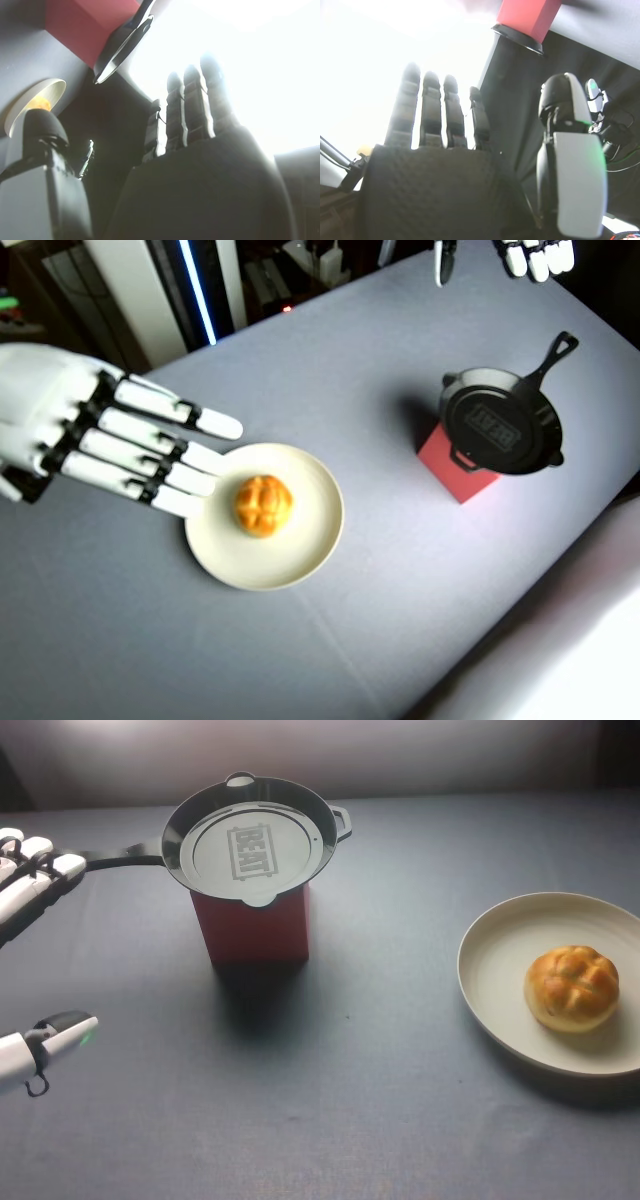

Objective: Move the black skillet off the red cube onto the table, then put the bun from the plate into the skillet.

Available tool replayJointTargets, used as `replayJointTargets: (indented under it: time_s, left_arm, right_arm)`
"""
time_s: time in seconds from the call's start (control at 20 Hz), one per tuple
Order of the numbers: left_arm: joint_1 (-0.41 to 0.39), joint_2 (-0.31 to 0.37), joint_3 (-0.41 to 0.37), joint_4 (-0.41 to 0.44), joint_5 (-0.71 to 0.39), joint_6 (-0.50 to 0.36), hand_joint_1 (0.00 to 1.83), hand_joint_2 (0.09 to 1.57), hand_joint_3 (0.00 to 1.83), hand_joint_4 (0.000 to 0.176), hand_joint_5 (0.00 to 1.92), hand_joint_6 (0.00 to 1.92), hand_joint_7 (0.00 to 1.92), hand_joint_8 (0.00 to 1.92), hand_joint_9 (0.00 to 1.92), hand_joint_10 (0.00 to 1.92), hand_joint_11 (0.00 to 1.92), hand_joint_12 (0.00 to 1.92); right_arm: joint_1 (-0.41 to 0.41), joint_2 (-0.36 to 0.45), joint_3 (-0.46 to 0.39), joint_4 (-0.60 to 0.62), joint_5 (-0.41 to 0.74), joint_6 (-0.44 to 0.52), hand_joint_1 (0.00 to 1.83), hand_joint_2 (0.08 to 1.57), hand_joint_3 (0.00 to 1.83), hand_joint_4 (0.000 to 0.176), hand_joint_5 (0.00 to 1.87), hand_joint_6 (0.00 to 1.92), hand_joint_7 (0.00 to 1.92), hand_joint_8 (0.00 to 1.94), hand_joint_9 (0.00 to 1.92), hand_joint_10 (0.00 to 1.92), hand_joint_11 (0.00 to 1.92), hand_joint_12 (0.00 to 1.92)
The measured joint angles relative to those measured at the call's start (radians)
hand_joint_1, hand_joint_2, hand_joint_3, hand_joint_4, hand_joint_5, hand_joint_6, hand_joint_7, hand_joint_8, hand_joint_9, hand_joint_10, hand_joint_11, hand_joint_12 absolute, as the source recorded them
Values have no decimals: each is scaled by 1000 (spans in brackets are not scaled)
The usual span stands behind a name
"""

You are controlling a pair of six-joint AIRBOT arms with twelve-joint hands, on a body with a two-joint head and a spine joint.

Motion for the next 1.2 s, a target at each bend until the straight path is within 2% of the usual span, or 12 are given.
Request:
replayJointTargets:
  time_s: [0.1,0.2,0.35,0.45,0.55,0.6,0.65,0.8,0.85,0.95,1.15,1.2]
  left_arm:
    - [-19,-9,14,-2,11,0,531,1102,1,40,233,0,178,0,129,5,0,417]
    - [-68,-39,54,-18,45,1,657,1087,0,75,220,1,152,1,104,3,0,427]
    - [-150,-84,127,-68,102,1,724,1097,0,47,223,3,147,4,56,6,3,50]
    - [-210,-112,179,-92,135,1,654,1044,0,105,250,11,187,9,104,2,0,198]
    - [-280,-157,257,-133,206,1,675,1025,1,76,306,1,257,1,181,6,0,279]
    - [-304,-175,291,-151,251,1,683,1033,4,83,303,0,259,0,188,7,0,276]
    - [-328,-193,325,-169,303,1,694,1042,3,110,301,0,263,1,206,8,0,357]
    - [-420,-250,421,-187,454,3,701,1031,0,137,297,0,263,1,222,4,0,411]
    - [-445,-266,446,-180,481,2,723,1033,0,137,300,1,259,0,221,2,0,405]
    - [-497,-299,504,-176,556,2,715,1046,0,110,317,3,287,5,259,9,0,487]
    - [-546,-342,570,-191,654,11,738,1019,0,116,377,4,367,6,367,14,0,790]
    - [-569,-362,596,-203,695,35,753,1035,1,92,419,5,451,9,435,15,0,882]
  right_arm:
    - [0,0,0,0,-3,1,413,1267,0,77,338,5,356,4,353,4,372,79]
    - [0,0,0,-1,-4,2,446,1270,0,74,342,3,357,2,346,1,367,67]
    - [0,-2,1,-3,-7,2,447,1254,0,85,351,4,367,4,353,3,374,63]
    - [0,-6,4,-8,-8,2,420,1254,0,86,358,5,378,5,359,4,388,64]
    - [0,-7,6,-16,-14,3,435,1260,1,80,361,3,381,4,361,3,392,61]
    - [0,-7,8,-19,-14,3,445,1266,3,76,358,1,377,1,357,1,389,57]
    - [0,-8,11,-19,-17,3,440,1269,4,72,352,0,366,0,337,0,366,45]
    - [0,-14,15,-25,-33,5,466,1267,0,46,367,5,393,8,365,9,406,56]
    - [0,-16,16,-30,-35,8,463,1262,0,45,365,3,392,6,366,9,410,57]
    - [0,-19,19,-42,-43,11,448,1265,0,55,359,2,393,4,375,7,424,57]
    - [2,-29,26,-49,-53,15,488,1275,2,72,352,0,400,3,379,4,430,53]
    - [16,-35,34,-61,-68,20,499,1286,6,73,351,0,394,0,376,2,415,46]
